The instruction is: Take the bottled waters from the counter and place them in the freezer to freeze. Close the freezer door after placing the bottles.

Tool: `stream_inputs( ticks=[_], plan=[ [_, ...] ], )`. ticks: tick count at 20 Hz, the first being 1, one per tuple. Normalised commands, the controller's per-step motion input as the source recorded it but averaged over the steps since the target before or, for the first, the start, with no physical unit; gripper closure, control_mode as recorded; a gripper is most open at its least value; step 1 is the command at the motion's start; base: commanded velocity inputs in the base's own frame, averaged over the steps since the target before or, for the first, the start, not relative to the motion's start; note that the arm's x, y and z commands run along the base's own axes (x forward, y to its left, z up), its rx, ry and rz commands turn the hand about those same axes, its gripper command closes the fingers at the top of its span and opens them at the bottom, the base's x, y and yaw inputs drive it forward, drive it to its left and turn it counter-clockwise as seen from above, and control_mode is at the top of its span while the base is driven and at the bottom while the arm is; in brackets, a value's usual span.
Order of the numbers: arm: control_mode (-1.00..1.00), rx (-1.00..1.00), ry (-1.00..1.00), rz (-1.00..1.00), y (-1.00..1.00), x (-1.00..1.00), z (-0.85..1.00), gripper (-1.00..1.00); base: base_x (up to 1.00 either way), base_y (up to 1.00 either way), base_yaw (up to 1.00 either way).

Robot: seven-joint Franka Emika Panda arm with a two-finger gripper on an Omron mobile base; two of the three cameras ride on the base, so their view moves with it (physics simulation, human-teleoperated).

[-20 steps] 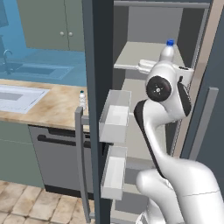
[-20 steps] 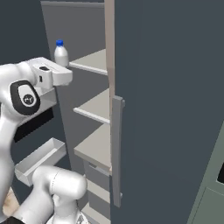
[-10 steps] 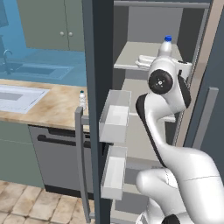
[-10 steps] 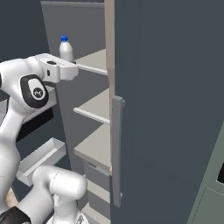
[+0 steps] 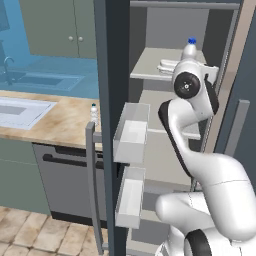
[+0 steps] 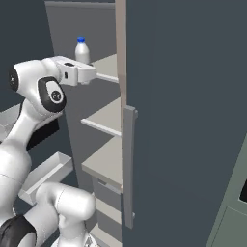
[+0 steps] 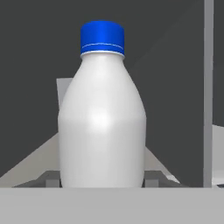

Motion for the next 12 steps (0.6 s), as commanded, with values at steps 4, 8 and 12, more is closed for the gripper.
stream_inputs(
  ticks=[4,8,12],
  plan=[
    [-1.00,0.00,0.00,0.00,-0.04,0.36,0.00,1.00,0.00,0.00,0.00],
    [-1.00,0.00,0.00,0.00,0.00,0.30,0.10,1.00,0.00,0.00,0.00],
    [-1.00,0.00,0.00,0.00,0.00,0.29,0.23,1.00,0.00,0.00,0.00]
  ],
)
